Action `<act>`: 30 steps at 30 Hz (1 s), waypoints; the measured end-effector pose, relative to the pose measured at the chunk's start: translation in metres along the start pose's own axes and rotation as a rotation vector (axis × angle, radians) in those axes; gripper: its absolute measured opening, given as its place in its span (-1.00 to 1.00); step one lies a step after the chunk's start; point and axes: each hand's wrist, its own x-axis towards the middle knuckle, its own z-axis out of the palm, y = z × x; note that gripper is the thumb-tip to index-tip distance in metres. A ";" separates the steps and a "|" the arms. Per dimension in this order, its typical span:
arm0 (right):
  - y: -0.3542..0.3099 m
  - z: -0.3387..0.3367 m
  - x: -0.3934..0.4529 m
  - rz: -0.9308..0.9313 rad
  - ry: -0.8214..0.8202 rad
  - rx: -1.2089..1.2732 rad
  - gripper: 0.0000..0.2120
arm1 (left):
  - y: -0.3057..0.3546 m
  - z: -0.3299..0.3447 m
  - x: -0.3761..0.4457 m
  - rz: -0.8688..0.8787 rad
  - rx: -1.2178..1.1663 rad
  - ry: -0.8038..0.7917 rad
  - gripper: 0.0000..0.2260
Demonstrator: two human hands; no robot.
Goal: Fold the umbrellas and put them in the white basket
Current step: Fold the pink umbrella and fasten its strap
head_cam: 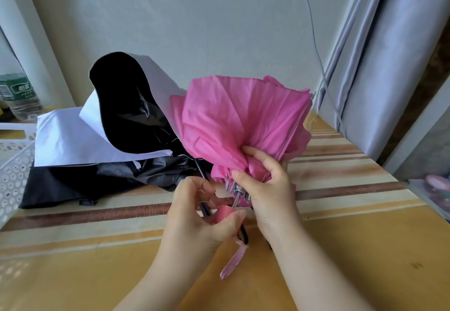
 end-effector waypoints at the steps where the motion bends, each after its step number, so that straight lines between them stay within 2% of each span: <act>1: 0.000 0.004 -0.004 -0.015 -0.006 -0.017 -0.55 | 0.000 0.000 0.000 0.013 0.021 0.025 -0.61; 3: 0.000 0.011 -0.010 -0.033 -0.022 -0.038 -0.52 | 0.002 -0.002 0.000 -0.002 0.041 0.028 -0.54; 6: -0.005 0.015 -0.014 0.005 -0.071 0.009 -0.54 | 0.006 -0.003 -0.001 0.009 0.097 -0.018 -0.63; 9: -0.015 0.011 -0.013 0.130 -0.163 0.275 -0.62 | 0.009 -0.005 -0.001 -0.019 0.057 -0.046 -0.71; 12: -0.026 0.005 -0.014 0.214 -0.249 0.489 -0.62 | 0.008 -0.007 0.001 -0.090 -0.120 -0.069 -0.66; 15: -0.024 0.007 -0.015 0.233 -0.244 0.517 -0.54 | 0.007 -0.006 0.000 -0.142 -0.239 -0.065 -0.58; 19: -0.023 0.013 -0.017 0.185 -0.189 0.505 -0.52 | 0.009 0.003 -0.003 -0.134 -0.239 -0.093 -0.67; 22: -0.024 0.013 -0.018 0.190 -0.207 0.532 -0.54 | 0.011 0.006 -0.005 -0.135 -0.239 -0.108 -0.58; 24: -0.023 0.012 -0.018 0.154 -0.211 0.420 -0.59 | 0.013 0.004 -0.004 -0.161 -0.264 -0.097 -0.55; 27: -0.025 0.006 -0.018 0.012 -0.280 -0.091 -0.64 | 0.015 -0.002 -0.002 -0.202 -0.329 -0.053 -0.57; 30: -0.040 -0.012 -0.012 -0.076 -0.345 -0.305 -0.55 | 0.016 -0.006 0.000 -0.249 -0.426 0.000 -0.62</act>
